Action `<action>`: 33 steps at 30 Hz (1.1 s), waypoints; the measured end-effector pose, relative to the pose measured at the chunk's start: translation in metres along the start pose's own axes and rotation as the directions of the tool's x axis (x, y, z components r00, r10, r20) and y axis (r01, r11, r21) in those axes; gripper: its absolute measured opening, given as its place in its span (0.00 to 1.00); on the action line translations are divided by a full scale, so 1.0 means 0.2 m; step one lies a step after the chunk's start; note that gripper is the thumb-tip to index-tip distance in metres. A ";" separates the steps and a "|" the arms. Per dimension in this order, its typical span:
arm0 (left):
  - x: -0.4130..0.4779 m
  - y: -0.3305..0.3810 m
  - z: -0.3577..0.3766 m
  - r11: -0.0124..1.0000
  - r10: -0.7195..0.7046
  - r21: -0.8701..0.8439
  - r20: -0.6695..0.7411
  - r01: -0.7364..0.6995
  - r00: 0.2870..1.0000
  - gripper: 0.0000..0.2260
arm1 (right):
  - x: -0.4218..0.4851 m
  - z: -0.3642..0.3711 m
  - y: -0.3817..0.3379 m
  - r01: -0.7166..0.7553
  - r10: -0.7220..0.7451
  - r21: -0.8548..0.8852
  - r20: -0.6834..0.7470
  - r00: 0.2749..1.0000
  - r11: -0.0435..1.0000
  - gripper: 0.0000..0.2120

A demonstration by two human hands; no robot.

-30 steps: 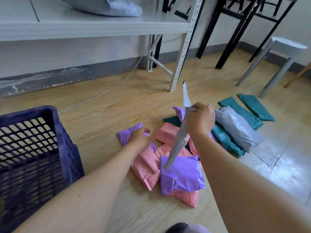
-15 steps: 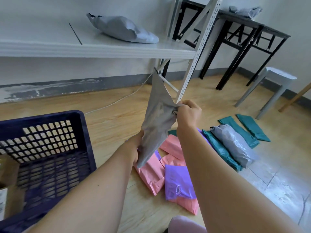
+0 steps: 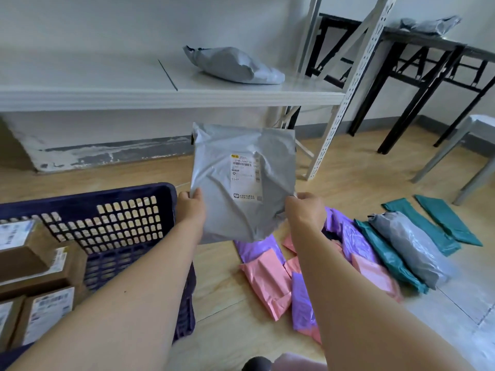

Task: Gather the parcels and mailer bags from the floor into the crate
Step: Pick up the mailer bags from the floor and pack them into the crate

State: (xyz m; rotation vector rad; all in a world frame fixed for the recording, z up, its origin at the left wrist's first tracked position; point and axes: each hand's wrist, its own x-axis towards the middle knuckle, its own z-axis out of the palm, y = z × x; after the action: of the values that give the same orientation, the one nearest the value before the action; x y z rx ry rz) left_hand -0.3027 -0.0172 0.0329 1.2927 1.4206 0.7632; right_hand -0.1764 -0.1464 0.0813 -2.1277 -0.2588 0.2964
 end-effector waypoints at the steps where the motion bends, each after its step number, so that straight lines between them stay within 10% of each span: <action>1: 0.01 0.00 -0.05 1.000 -0.001 -0.008 -0.019 0.001 1.000 0.19 | -0.02 0.03 -0.01 0.010 -0.010 -0.021 0.016 1.000 1.000 0.10; 21: 0.21 -0.26 -1.00 0.988 -0.054 0.108 -0.432 0.111 0.900 0.20 | -0.54 0.73 -0.30 0.427 -0.368 -0.044 0.432 0.824 0.903 0.13; 33: 0.32 -0.63 -1.11 0.815 -0.226 0.514 -0.144 0.268 0.963 0.15 | -0.66 1.03 -0.14 0.471 -0.200 -0.307 0.622 0.757 0.827 0.10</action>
State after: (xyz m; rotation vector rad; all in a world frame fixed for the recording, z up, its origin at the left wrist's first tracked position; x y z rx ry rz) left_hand -0.5457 0.0563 -0.0387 1.4548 1.9060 0.2413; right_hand -0.3669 -0.0078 0.0100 -2.3275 -1.1698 0.7081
